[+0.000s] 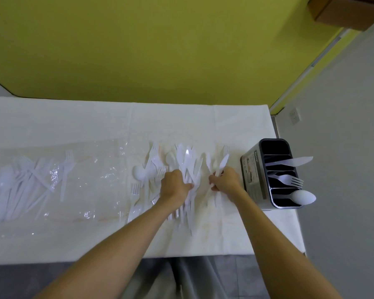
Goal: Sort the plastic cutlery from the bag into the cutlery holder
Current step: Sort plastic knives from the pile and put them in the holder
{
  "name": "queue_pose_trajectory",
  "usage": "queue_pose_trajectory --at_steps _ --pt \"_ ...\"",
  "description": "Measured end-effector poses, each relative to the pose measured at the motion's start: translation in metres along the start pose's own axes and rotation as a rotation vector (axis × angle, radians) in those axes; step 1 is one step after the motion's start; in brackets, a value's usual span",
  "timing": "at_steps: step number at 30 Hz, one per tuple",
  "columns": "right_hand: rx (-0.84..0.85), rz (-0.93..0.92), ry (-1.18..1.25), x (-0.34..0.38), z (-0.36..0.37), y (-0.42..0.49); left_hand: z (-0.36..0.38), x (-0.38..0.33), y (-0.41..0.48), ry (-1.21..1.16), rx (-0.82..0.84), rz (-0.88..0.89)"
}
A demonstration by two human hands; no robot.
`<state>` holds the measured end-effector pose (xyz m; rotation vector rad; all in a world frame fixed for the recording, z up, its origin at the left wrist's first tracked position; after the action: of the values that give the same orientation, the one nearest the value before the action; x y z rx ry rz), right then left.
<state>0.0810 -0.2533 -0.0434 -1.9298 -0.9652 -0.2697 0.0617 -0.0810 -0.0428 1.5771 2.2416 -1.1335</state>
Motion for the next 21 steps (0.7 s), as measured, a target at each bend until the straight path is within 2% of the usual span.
queue_pose_trajectory --at_steps 4,11,17,21 --pt "0.016 -0.004 0.085 -0.003 -0.001 -0.005 -0.003 0.003 0.003 0.007 0.050 -0.059" --pt "0.041 -0.065 0.184 -0.004 -0.002 -0.020 -0.026 0.015 -0.002 -0.165 0.275 -0.196" --pt "0.039 -0.235 0.263 0.011 -0.015 -0.040 -0.060 0.013 -0.022 -0.420 0.602 -0.185" --pt "-0.078 -0.389 0.334 0.034 -0.052 -0.064 -0.083 -0.007 -0.024 -0.558 0.644 -0.072"
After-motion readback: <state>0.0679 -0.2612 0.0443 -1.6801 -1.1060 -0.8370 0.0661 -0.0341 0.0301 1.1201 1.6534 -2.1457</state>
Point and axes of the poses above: each hand's wrist, its own y-axis towards the middle knuckle, its own z-axis out of the palm, x = y × z, the point moved 3 cm from there along y, towards the middle knuckle, and after that the axes turned 1 degree about -x, right-handed, at the moved point
